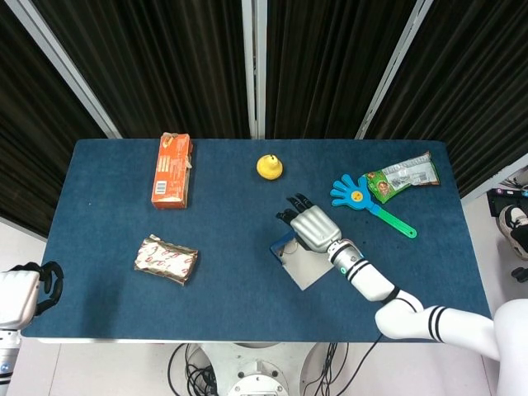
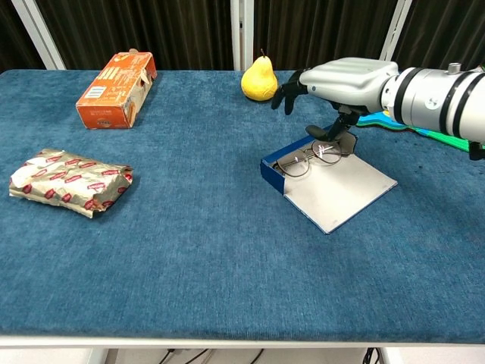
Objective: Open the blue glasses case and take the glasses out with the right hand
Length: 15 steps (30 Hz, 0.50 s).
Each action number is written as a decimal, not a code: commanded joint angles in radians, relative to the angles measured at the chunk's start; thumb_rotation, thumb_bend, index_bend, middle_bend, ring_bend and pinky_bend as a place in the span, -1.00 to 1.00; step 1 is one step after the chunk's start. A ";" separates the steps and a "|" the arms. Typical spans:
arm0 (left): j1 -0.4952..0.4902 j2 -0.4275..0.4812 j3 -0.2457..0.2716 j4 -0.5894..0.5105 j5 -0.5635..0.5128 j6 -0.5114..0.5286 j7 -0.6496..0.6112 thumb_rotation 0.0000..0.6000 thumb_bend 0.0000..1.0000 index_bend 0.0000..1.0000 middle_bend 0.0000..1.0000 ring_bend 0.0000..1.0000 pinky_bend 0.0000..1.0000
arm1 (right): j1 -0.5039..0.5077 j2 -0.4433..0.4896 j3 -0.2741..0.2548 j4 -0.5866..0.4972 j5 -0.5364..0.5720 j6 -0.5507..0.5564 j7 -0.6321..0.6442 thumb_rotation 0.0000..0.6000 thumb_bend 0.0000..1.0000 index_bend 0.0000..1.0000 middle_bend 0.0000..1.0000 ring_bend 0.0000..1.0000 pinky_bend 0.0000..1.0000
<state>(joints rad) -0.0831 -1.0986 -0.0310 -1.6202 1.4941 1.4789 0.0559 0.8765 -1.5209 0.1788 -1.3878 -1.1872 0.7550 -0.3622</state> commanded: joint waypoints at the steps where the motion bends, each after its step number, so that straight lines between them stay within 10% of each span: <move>1: 0.000 0.000 0.000 0.000 0.000 0.000 -0.001 1.00 -0.28 0.40 0.42 0.11 0.15 | 0.029 -0.035 0.002 0.054 0.057 -0.037 -0.034 1.00 -0.07 -0.51 -0.54 -1.00 -1.00; 15: 0.000 0.002 0.000 0.000 0.000 -0.002 -0.004 1.00 -0.28 0.40 0.42 0.11 0.15 | 0.034 -0.053 -0.024 0.083 0.089 -0.038 -0.015 1.00 -0.11 -0.41 -0.53 -1.00 -1.00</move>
<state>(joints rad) -0.0835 -1.0967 -0.0305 -1.6204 1.4944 1.4771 0.0514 0.9120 -1.5761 0.1562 -1.3027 -1.0960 0.7155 -0.3786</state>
